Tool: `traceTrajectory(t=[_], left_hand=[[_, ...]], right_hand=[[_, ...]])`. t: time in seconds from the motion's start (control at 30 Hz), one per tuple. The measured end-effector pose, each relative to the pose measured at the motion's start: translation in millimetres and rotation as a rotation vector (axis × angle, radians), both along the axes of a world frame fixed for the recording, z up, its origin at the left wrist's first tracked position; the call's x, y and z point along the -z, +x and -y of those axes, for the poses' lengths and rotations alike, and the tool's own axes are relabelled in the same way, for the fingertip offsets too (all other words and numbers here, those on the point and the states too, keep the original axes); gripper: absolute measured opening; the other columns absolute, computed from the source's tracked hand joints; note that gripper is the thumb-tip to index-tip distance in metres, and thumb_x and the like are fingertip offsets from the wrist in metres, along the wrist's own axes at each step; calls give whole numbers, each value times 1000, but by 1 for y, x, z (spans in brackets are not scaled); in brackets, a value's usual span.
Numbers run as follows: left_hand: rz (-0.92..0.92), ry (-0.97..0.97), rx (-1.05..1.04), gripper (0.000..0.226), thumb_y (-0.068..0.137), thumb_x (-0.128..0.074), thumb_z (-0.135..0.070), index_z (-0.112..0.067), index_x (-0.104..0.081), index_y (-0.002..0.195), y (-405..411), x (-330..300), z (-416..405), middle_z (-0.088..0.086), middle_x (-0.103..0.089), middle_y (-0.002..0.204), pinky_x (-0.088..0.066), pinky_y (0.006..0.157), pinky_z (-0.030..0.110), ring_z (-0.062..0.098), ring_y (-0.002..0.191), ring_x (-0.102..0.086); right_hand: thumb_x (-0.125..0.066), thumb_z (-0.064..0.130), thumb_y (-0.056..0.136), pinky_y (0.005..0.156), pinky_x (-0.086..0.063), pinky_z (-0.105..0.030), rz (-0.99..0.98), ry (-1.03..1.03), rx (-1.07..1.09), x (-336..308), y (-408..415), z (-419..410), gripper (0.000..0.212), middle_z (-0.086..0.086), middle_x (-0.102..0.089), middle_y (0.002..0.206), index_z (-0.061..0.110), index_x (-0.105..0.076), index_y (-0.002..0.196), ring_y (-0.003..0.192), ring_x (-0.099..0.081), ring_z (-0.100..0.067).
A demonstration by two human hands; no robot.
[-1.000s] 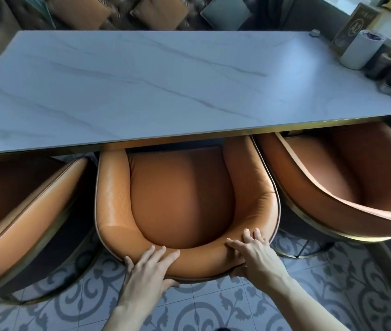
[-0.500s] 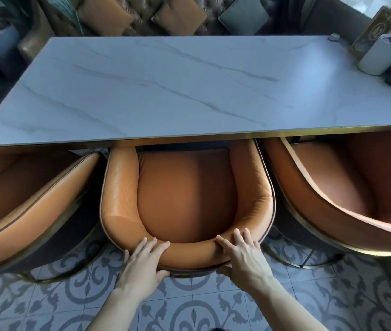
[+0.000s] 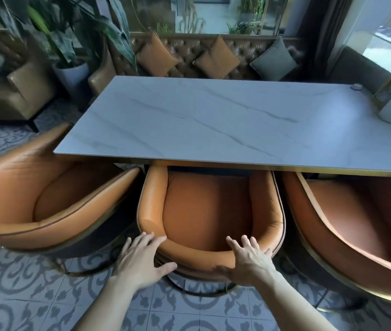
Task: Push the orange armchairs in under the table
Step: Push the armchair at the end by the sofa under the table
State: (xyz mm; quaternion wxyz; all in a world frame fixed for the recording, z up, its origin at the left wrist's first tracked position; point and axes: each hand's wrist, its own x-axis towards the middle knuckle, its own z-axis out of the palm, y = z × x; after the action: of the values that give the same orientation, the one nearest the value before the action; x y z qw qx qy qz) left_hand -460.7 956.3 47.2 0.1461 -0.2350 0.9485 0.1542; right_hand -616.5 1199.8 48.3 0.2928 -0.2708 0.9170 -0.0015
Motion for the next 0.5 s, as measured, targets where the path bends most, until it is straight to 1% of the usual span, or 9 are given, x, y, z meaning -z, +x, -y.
traceTrajectory(t=[0.07, 0.17, 0.27, 0.33, 0.4, 0.47, 0.5], left_hand=[[-17, 18, -3, 93, 72, -42, -87, -43, -19, 150, 12, -12, 13, -5, -15, 163, -1, 121, 47, 17, 149, -4], [-25, 47, 2, 98, 67, -43, -90, -46, -15, 150, 35, -29, 40, -6, -10, 164, 1, 121, 49, 17, 149, 0], [-44, 78, -1, 102, 63, -45, -91, -48, -13, 150, 69, -45, 81, -6, -9, 164, -2, 120, 52, 18, 150, -1], [-59, 94, -3, 103, 62, -47, -91, -49, -12, 149, 95, -54, 112, -5, -10, 164, -4, 120, 52, 19, 150, -3], [-90, 100, -19, 104, 61, -49, -90, -50, -12, 149, 124, -61, 147, -5, -12, 164, -7, 119, 53, 20, 149, -6], [-111, 92, -46, 104, 60, -51, -89, -50, -13, 149, 154, -67, 183, -5, -13, 163, -10, 119, 53, 20, 149, -8], [-123, 84, -61, 104, 60, -52, -89, -50, -14, 149, 170, -71, 201, -6, -13, 163, -11, 119, 53, 20, 148, -10]], right_hand=[[-46, 95, 71, 115, -25, -65, 32, 10, 16, -17, 13, 16, 108, -6, -17, 167, 42, -11, 159, 154, -8, -29], [-41, 99, 67, 113, -17, -73, 28, 45, 15, -39, 37, 45, 109, -2, -17, 166, 46, -12, 158, 154, -9, -26], [-39, 102, 62, 113, -18, -75, 9, 45, 14, -54, 68, 84, 113, -1, -19, 165, 46, -14, 157, 153, -11, -25], [-37, 104, 59, 113, -16, -76, -8, 43, 10, -63, 94, 115, 116, -1, -16, 167, 47, -14, 157, 154, -10, -26], [-28, 110, 48, 113, -16, -76, -28, 31, 5, -66, 120, 151, 127, -1, -12, 170, 48, -12, 157, 155, -8, -26], [-19, 112, 36, 113, -17, -75, -53, 18, -24, -71, 146, 189, 136, -1, -12, 170, 50, -11, 157, 155, -8, -24], [-21, 111, 38, 114, -17, -75, -61, 11, -38, -73, 159, 209, 134, -1, -12, 170, 50, -12, 157, 155, -8, -24]])
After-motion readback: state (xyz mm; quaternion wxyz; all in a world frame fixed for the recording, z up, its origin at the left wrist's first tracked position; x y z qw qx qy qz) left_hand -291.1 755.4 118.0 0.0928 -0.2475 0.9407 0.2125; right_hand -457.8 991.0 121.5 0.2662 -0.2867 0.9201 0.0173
